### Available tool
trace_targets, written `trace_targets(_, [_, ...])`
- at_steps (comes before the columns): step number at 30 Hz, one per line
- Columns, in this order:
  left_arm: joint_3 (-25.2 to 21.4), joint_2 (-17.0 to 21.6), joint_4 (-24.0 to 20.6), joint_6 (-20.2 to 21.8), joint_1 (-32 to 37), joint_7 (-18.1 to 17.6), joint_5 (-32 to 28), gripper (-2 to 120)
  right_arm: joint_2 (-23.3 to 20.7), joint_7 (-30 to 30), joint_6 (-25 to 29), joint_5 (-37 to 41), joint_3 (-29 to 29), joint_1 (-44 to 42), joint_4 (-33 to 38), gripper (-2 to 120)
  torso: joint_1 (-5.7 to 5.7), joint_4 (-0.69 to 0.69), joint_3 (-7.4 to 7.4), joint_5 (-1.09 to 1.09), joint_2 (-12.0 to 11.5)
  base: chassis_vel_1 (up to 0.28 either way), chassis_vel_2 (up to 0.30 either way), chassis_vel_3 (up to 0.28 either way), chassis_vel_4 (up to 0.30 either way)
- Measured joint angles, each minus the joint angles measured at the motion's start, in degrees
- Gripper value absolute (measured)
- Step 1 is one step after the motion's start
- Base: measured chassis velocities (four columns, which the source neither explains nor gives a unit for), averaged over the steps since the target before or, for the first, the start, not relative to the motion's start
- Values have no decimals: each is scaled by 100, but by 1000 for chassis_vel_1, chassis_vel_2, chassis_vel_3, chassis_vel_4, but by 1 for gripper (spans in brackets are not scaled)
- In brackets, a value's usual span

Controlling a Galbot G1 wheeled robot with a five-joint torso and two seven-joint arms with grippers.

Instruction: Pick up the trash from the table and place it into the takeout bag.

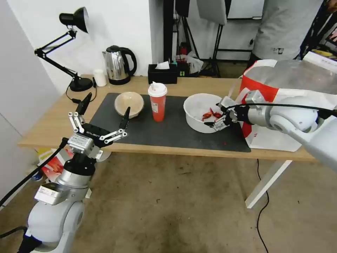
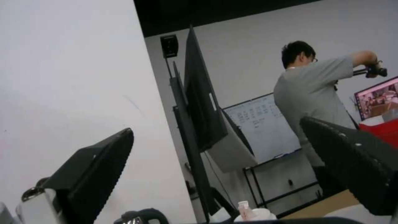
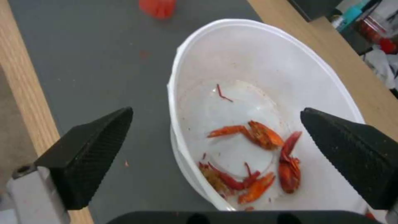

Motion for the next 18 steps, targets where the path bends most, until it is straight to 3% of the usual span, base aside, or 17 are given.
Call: trace_targets(18, [20,5,105,-8,-95,-3,-19,100,246,34,-57,-58,-518,314,-258,100,0,-1,0,1,0,0,0,0,0])
